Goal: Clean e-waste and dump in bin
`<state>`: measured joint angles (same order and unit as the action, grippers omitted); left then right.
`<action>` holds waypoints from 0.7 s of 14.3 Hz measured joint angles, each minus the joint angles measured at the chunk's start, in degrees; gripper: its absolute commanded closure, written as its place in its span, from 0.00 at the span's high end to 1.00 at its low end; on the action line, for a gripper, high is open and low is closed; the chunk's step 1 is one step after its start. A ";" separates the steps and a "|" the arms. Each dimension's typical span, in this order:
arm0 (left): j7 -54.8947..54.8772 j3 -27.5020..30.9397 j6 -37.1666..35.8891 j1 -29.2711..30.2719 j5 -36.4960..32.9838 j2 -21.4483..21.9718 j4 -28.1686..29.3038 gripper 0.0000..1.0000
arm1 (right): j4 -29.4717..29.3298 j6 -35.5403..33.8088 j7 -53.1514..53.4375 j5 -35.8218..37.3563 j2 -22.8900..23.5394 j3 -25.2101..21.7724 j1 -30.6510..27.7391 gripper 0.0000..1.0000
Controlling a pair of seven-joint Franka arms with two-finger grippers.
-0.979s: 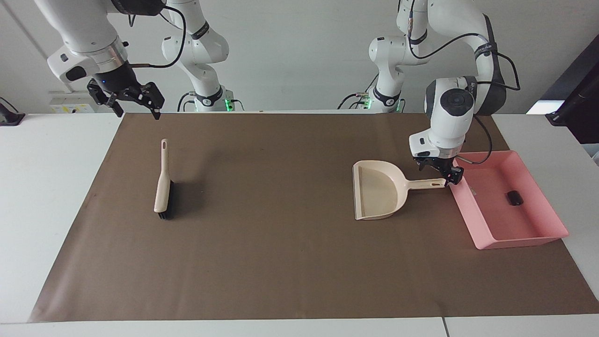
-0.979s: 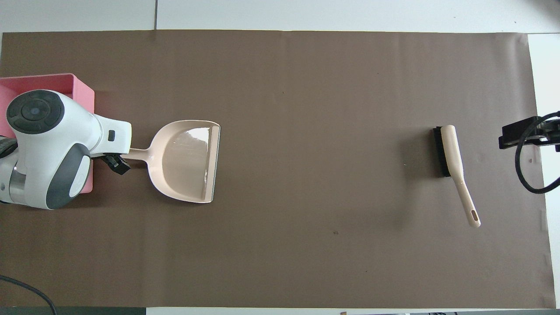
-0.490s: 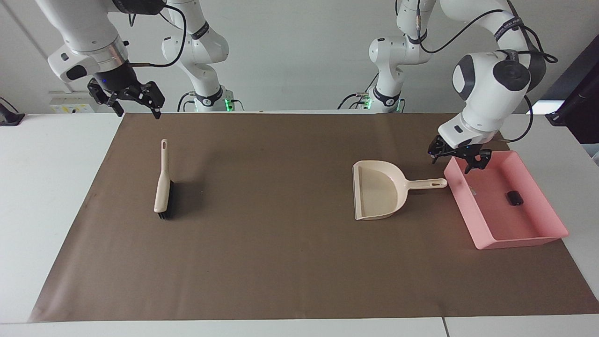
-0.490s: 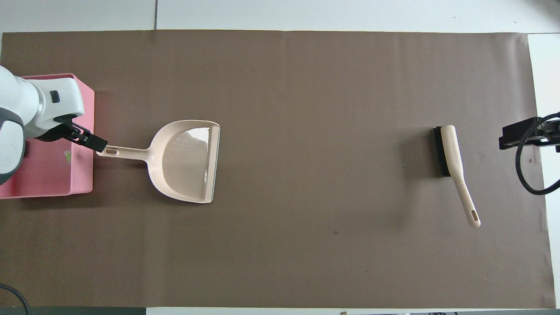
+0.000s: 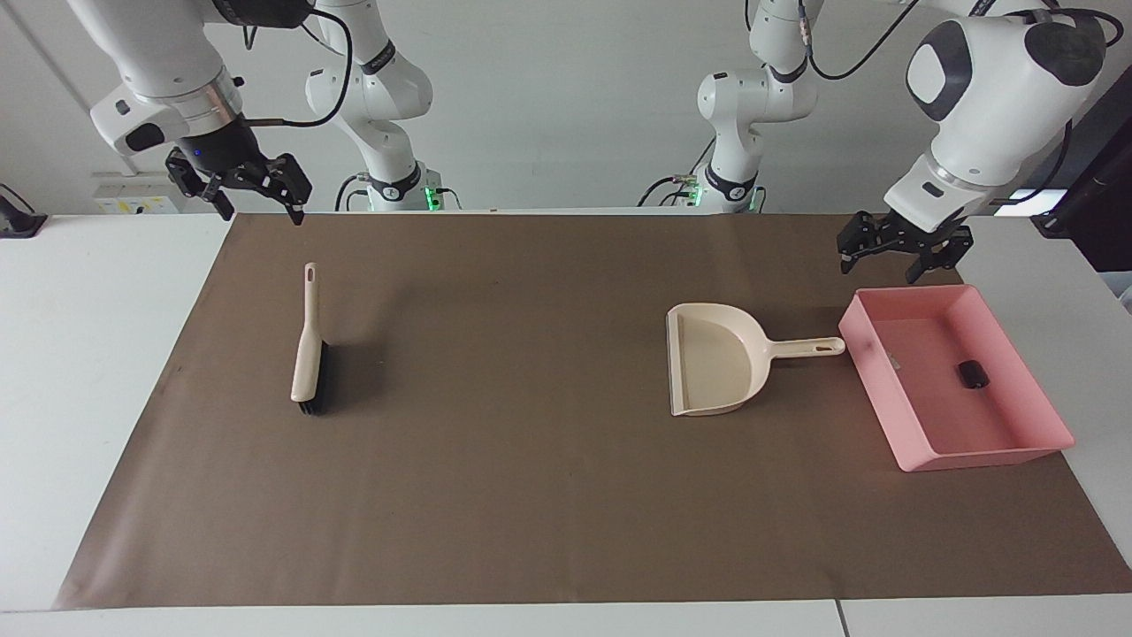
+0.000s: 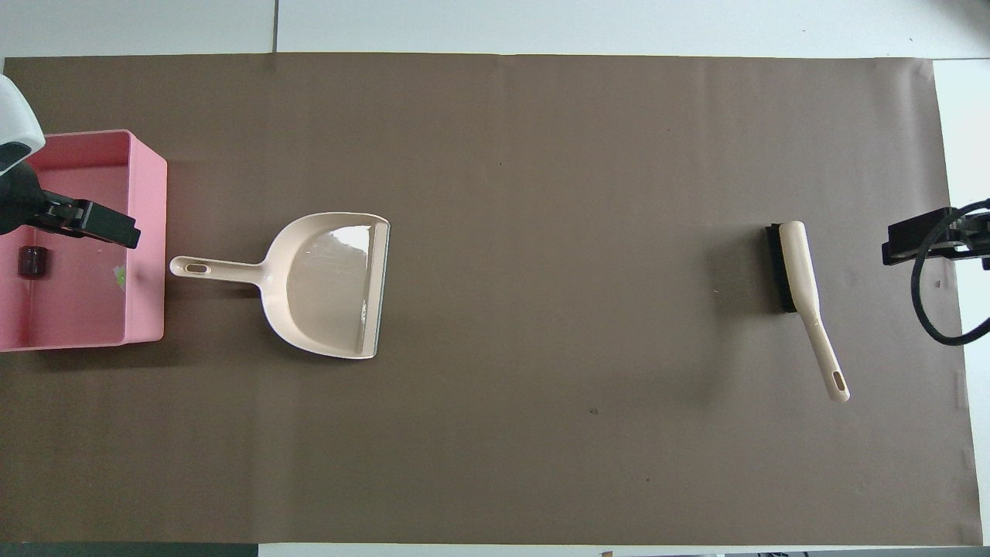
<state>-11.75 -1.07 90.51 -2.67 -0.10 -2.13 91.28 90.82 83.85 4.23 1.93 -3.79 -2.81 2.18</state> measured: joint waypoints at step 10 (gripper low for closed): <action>6.61 1.24 -6.05 0.04 0.13 2.27 -3.57 0.98 | 0.02 0.00 0.00 0.00 -0.01 0.00 0.00 1.00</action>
<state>-5.14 0.17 84.47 -2.64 0.03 0.14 87.71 90.84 83.85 4.23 1.93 -3.80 -2.81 2.18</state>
